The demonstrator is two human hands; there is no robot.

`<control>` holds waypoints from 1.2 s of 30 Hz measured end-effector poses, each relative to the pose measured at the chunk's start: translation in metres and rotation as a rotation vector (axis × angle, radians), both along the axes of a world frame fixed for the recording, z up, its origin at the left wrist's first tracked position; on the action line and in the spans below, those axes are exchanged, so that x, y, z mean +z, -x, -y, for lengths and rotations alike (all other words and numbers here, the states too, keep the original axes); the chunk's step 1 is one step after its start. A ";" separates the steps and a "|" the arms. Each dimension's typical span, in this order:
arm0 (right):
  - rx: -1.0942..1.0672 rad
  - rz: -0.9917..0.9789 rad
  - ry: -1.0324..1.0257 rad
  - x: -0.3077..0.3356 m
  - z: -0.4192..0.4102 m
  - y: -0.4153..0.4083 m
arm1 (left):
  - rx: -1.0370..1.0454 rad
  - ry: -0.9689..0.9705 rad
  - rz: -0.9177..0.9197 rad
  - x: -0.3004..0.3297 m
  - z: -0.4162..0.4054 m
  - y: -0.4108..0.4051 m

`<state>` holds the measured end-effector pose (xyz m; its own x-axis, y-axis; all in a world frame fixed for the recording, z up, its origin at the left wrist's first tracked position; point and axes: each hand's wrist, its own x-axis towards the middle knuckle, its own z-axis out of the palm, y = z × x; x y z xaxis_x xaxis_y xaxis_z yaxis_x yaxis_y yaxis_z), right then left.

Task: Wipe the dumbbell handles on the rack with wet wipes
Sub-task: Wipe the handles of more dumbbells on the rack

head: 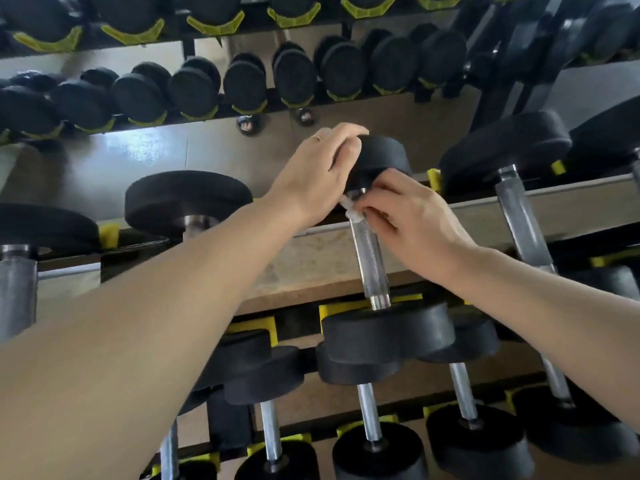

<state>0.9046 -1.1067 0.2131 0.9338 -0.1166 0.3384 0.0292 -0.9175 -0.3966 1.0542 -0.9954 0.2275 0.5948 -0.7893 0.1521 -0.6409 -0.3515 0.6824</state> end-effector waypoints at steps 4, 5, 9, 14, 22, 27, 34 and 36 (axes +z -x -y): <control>0.052 -0.003 -0.121 -0.006 0.005 0.001 | 0.099 0.093 0.031 -0.014 0.005 0.004; 0.084 -0.031 -0.149 -0.006 0.006 0.007 | 0.119 0.098 0.052 -0.015 0.005 0.007; 0.326 -0.217 -0.127 0.000 0.011 0.031 | 0.155 0.119 0.088 -0.013 0.006 0.015; 0.287 -0.074 -0.066 0.000 0.018 -0.002 | 0.170 0.172 0.141 -0.014 0.007 0.013; 0.467 -0.224 -0.094 -0.002 0.025 0.024 | 0.190 0.161 0.159 -0.015 0.007 0.017; 0.214 -0.015 -0.164 -0.010 0.021 -0.004 | 0.205 0.164 0.179 -0.017 0.007 0.019; 0.360 -0.100 -0.129 -0.009 0.027 0.011 | 0.236 0.180 0.183 -0.019 0.010 0.019; 0.235 0.019 -0.138 -0.011 0.026 -0.007 | 0.247 0.184 0.171 -0.018 0.009 0.019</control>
<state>0.9117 -1.1330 0.2024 0.9341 0.0566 0.3524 0.2439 -0.8220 -0.5146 1.0351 -1.0046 0.2090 0.7182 -0.5751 0.3917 -0.6621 -0.3915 0.6391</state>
